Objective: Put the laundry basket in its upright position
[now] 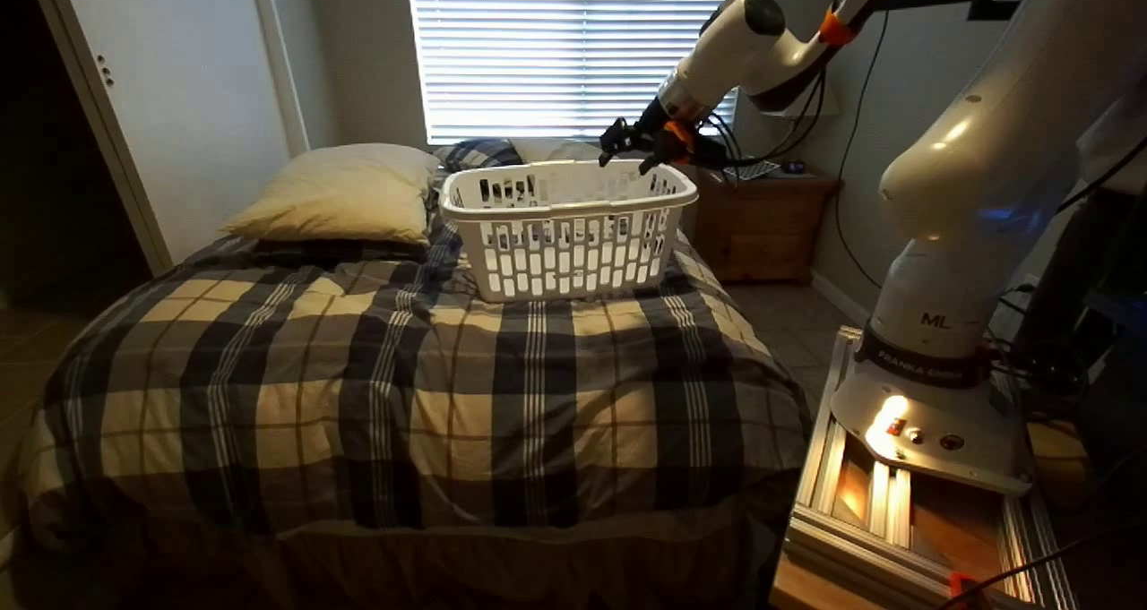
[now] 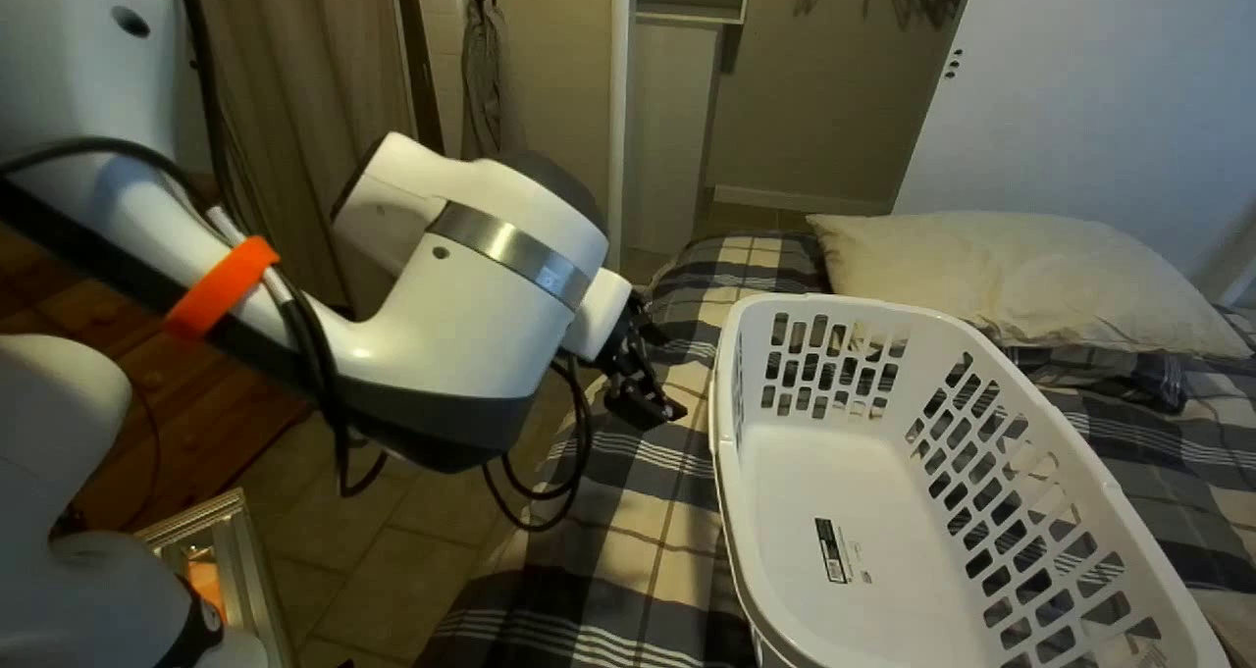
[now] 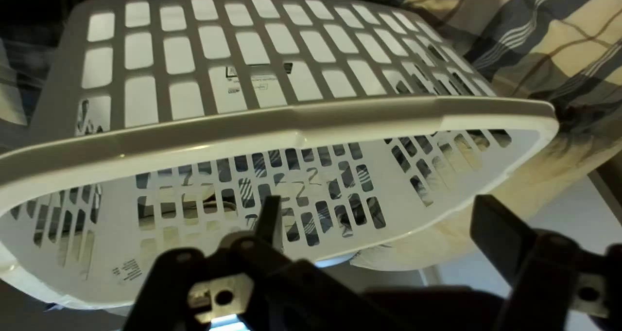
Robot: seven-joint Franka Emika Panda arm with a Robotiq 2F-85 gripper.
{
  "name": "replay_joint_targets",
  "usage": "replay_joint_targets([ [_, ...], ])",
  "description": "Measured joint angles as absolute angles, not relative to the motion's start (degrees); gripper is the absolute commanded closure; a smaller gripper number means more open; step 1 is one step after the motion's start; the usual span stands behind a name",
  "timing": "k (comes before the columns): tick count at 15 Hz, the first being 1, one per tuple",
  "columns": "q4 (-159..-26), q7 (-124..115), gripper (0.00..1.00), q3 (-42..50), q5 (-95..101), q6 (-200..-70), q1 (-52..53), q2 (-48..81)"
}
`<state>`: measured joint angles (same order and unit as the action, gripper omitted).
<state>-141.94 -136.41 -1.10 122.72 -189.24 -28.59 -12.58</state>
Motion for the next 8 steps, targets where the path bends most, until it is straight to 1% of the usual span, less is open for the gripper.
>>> replay_joint_targets([
  [4, -145.79, -135.04, 0.00, -12.63, 122.70, -189.22, -38.93, -15.17],
  [8, -148.15, -133.61, 0.00, -27.60, 122.69, -191.01, -53.15, -20.99],
])
